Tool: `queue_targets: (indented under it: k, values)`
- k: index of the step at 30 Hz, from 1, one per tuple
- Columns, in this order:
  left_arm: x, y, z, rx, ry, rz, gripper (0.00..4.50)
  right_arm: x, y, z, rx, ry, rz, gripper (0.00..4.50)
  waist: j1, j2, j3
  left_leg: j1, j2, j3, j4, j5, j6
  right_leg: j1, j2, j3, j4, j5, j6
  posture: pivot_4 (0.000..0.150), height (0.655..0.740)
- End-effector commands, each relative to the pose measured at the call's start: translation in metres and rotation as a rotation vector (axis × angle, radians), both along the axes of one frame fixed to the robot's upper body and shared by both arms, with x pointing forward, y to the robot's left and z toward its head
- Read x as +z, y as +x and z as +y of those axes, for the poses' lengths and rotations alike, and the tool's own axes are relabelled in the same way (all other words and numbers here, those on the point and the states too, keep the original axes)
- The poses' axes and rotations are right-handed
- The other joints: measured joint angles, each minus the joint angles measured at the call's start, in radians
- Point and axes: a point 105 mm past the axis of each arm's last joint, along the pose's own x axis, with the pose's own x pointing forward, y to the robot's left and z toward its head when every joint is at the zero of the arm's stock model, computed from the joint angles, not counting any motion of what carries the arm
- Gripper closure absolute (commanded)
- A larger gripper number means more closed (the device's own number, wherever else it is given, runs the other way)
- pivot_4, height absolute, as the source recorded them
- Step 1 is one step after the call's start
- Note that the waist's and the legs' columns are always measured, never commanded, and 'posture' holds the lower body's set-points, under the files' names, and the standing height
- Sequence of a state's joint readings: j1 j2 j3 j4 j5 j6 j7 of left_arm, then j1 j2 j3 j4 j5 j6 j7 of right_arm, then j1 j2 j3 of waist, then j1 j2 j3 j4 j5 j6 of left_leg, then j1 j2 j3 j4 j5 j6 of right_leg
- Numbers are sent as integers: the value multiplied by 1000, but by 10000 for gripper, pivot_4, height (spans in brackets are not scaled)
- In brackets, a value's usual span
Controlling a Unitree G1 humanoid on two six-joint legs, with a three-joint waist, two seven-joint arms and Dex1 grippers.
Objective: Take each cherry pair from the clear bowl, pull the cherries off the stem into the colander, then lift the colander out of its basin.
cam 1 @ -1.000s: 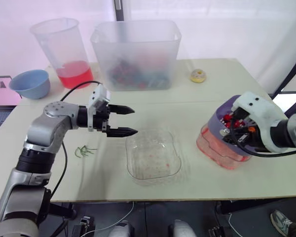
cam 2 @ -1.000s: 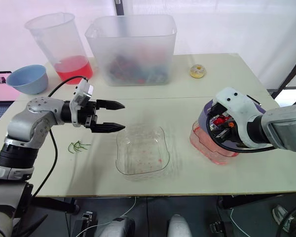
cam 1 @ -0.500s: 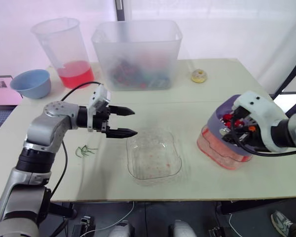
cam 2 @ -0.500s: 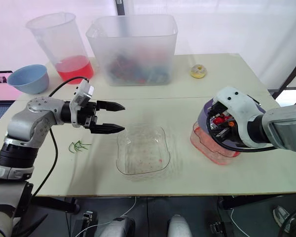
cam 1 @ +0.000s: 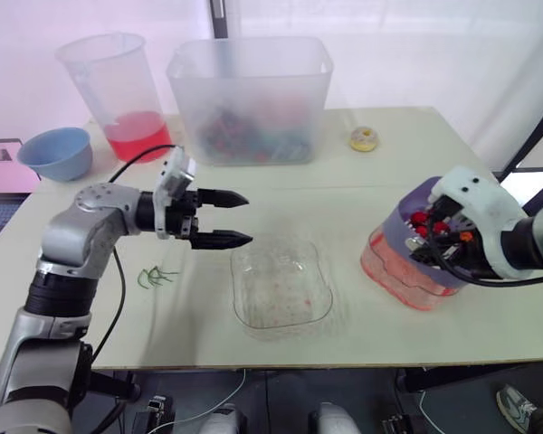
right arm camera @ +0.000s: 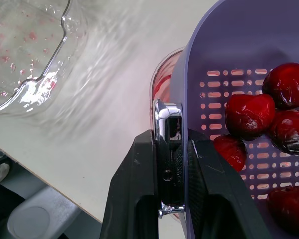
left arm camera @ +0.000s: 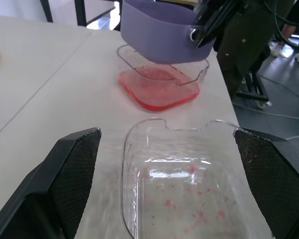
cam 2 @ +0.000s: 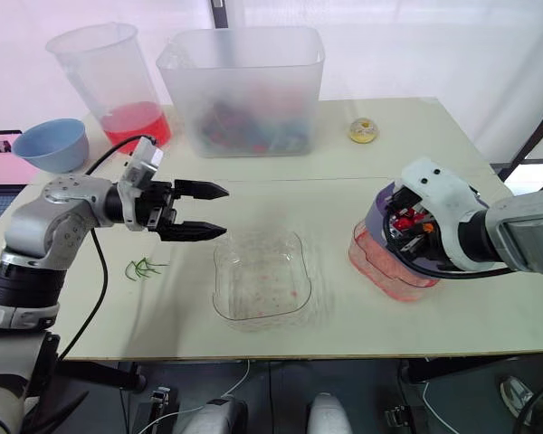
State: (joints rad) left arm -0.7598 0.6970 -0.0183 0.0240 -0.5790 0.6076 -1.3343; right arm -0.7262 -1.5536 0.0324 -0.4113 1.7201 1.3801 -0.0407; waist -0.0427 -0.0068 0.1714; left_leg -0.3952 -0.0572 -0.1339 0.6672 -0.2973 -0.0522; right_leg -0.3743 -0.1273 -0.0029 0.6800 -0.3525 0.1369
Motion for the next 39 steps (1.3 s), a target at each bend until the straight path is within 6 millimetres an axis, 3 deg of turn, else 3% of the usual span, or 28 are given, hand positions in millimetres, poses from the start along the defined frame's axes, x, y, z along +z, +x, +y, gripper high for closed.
queue_targets:
  k: [1,9,29,36,39]
  values:
    - [16,-6,4,-8,-46,-53,0,8,0,0,8,-2,-35,42902,0,0,0,0,0,0,0,0,0,0,0,0,0,0,0,1500,7400]
    - [18,-9,15,16,-88,-66,0,9,0,-1,26,-10,-19,42902,0,0,0,0,0,0,0,0,0,0,0,0,0,0,0,1500,7400]
    - [12,-9,21,64,-65,-74,0,19,6,1,62,14,-17,42902,0,0,0,0,0,0,0,0,0,0,0,0,0,0,0,1500,7400]
    - [11,-7,32,143,-90,-91,0,35,36,12,88,-56,-122,42902,-4,1,0,1,0,-2,-1,0,0,-1,0,1,0,0,0,1500,7400]
    - [6,-8,38,185,-90,-92,0,39,65,22,131,-78,-158,42902,-3,1,0,1,0,-1,-2,0,0,-2,0,2,0,0,0,1500,7400]
